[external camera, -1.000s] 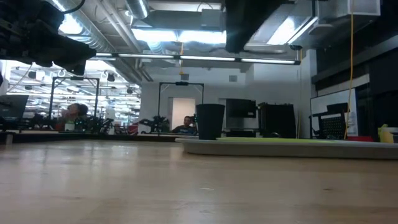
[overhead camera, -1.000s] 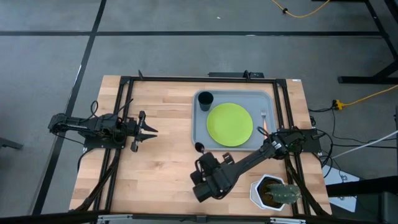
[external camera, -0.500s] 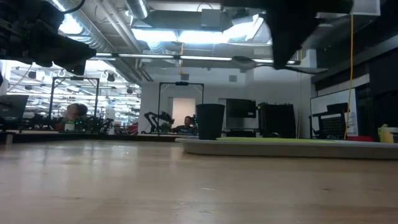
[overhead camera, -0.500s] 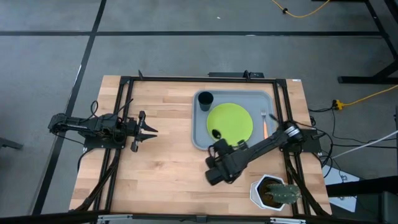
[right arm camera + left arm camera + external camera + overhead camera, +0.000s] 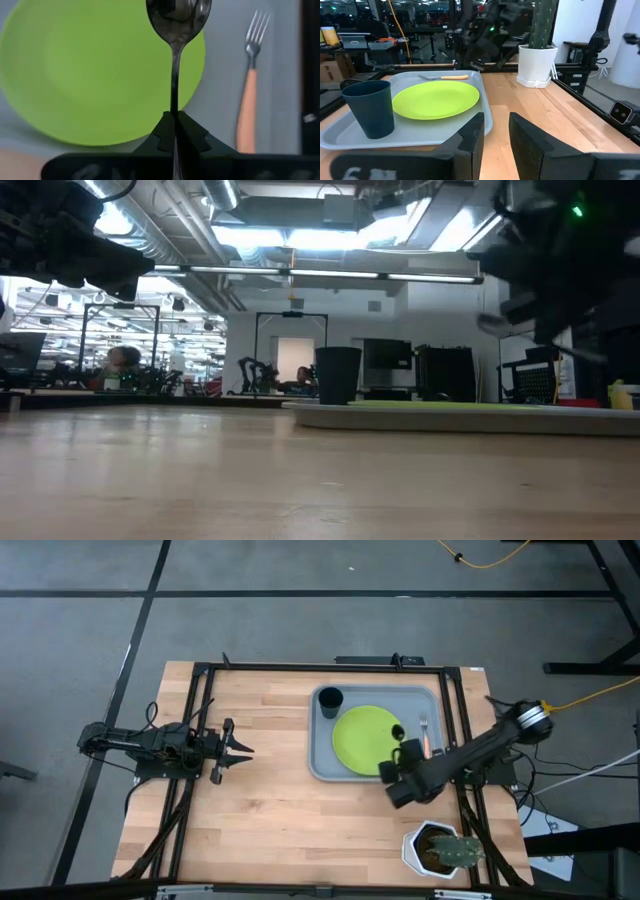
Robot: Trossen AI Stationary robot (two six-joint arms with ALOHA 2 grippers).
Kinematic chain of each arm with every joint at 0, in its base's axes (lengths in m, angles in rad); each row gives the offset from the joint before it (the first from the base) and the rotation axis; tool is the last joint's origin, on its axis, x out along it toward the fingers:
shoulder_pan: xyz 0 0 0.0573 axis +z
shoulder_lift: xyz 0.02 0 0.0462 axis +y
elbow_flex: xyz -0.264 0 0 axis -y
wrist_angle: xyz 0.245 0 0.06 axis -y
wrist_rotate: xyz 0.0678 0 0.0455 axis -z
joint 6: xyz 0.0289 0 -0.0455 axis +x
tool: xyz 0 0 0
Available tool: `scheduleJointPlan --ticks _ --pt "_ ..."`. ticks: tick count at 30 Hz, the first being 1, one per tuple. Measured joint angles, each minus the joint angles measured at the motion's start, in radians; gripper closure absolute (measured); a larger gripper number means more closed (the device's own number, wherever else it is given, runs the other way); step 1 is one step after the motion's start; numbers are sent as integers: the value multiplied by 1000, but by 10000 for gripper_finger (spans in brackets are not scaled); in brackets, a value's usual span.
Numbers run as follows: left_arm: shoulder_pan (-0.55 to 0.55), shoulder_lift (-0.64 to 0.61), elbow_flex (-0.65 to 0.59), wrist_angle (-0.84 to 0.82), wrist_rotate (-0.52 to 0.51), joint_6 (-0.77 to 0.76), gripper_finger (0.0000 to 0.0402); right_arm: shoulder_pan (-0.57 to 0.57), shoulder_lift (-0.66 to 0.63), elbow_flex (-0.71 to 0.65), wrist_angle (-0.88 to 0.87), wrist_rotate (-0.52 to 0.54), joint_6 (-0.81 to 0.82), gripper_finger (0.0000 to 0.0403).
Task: Pick and place plate/cup/fork/spoon on tray
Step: Put the black spoon on the gray serving tray to the right of the light green plate
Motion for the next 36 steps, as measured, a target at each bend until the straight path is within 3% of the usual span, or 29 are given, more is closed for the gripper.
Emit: scheduleJointPlan --ticks 4,9,15,23,36 --pt "0 0 0 0 0 0 319 -17 -116 -176 159 -19 21 398" --pt "0 0 0 0 0 0 319 -80 -233 -275 204 -53 12 398" --pt "0 0 0 0 0 0 319 -213 -318 -298 179 -116 -64 399" --pt "0 0 0 0 0 0 319 -395 -323 -299 189 -253 -245 399" --pt "0 0 0 0 0 0 319 -424 -322 -299 301 -174 -391 398"
